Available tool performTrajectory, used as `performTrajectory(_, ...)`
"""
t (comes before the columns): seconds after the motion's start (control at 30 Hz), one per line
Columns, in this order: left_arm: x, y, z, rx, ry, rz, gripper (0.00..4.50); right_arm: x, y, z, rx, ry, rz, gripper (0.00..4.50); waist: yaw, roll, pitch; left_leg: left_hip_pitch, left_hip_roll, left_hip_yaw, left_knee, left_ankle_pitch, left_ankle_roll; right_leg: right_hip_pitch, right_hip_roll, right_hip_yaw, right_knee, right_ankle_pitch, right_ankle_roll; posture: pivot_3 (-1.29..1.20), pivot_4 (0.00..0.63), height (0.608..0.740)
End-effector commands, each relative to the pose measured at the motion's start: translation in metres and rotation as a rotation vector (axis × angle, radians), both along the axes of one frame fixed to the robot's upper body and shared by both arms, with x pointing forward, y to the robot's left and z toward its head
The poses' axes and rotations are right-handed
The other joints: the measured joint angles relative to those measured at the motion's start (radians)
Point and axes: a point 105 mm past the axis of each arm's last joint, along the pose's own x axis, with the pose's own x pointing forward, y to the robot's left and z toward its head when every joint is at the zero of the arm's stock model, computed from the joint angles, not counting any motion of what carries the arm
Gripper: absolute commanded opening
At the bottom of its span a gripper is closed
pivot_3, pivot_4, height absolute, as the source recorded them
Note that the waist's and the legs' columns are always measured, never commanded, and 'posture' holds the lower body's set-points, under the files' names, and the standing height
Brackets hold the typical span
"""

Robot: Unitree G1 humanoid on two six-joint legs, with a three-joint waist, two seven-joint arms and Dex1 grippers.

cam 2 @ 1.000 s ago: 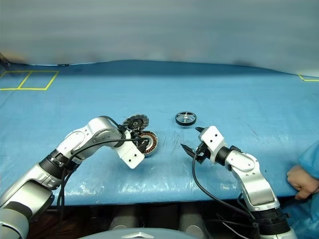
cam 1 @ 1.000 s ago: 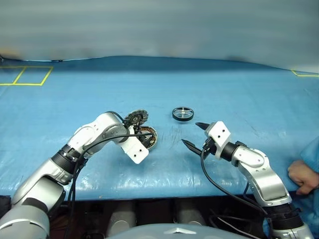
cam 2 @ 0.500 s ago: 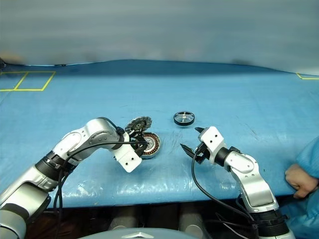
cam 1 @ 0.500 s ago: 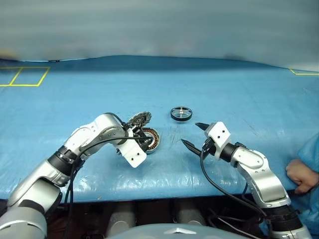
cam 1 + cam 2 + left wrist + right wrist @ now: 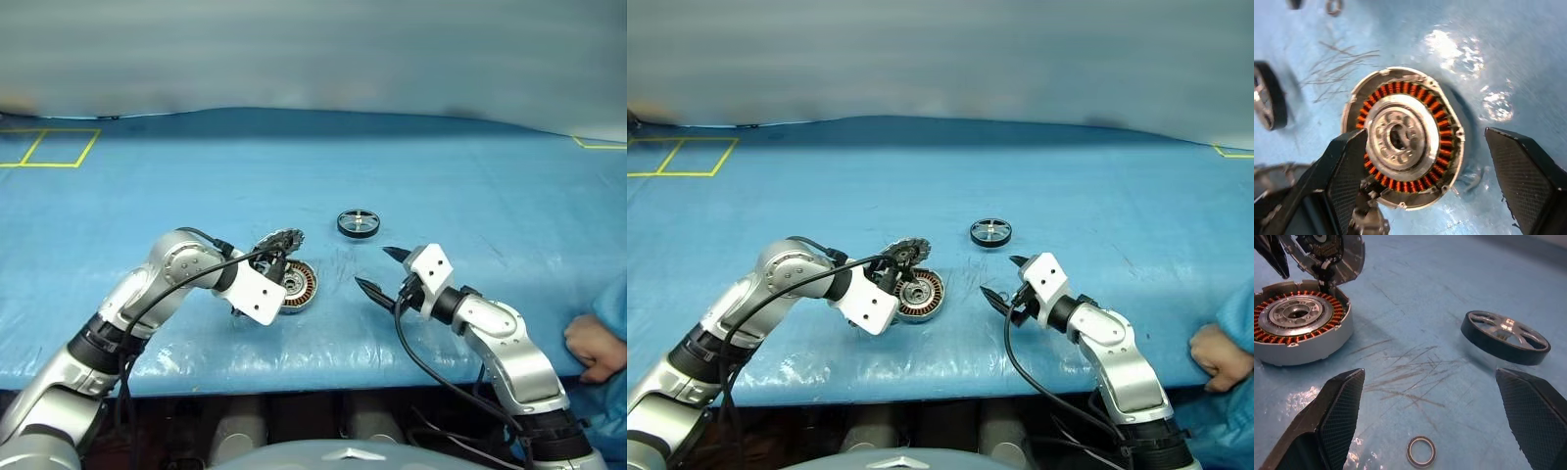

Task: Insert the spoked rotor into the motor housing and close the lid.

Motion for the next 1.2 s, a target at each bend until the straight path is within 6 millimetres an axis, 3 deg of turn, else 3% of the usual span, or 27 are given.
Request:
performTrajectory(0.03,-0.01,-0.007,0.008,-0.177,0.075,0.049,4.08,0.001,-0.005,0.003,-0.006,-0.024,-0.035,4.5,-0.001,0.0,0.0,0.0,0.0,0.0,0.0,0.0,0.0,0.0,0.0,0.0,0.0,0.0,0.0,0.0,0.15,0.74)
performTrajectory(0.1,-0.02,-0.011,0.006,-0.313,0.178,0.088,4.08,0.001,-0.007,-0.002,-0.014,-0.014,-0.066,4.5,0.001,0.0,0.0,0.0,0.0,0.0,0.0,0.0,0.0,0.0,0.0,0.0,0.0,0.0,0.0,0.0,0.15,0.74)
performTrajectory(0.3,-0.035,-0.006,-0.012,-0.464,0.313,0.199,4.08,0.001,-0.001,-0.008,0.01,0.022,-0.087,4.5,0.0,-0.001,0.001,0.001,0.0,-0.002,0.0,0.0,0.0,-0.001,-0.002,0.0,0.0,0.0,0.0,0.0,0.15,0.74)
performTrajectory(0.5,-0.028,-0.002,-0.009,-0.762,0.341,0.346,4.08,0.0,-0.004,-0.018,0.018,0.057,-0.12,4.5,0.002,-0.001,0.002,0.0,0.001,-0.003,0.0,0.0,0.0,-0.001,-0.006,-0.001,-0.001,0.0,0.0,0.0,0.15,0.74)
performTrajectory(0.67,-0.035,0.004,-0.03,-0.819,0.387,0.444,4.08,-0.002,-0.009,-0.027,0.006,0.083,-0.141,4.5,0.0,-0.001,0.002,0.001,0.0,-0.002,-0.002,-0.001,-0.001,-0.001,-0.005,-0.001,-0.001,0.0,0.0,0.0,0.15,0.74)
performTrajectory(0.87,-0.037,0.003,-0.025,-0.932,0.386,0.451,4.08,-0.004,-0.013,-0.029,0.004,0.089,-0.146,4.5,0.002,-0.002,0.002,-0.002,0.001,-0.002,-0.001,-0.001,-0.001,-0.009,-0.006,-0.002,-0.001,0.0,0.0,0.0,0.15,0.74)
performTrajectory(1.2,-0.035,0.005,-0.027,-0.964,0.357,0.458,4.08,-0.003,-0.012,-0.027,0.005,0.078,-0.137,4.5,0.001,-0.002,0.002,-0.003,0.0,-0.001,-0.002,-0.001,-0.001,-0.011,-0.005,-0.001,-0.001,0.0,0.0,0.0,0.15,0.74)
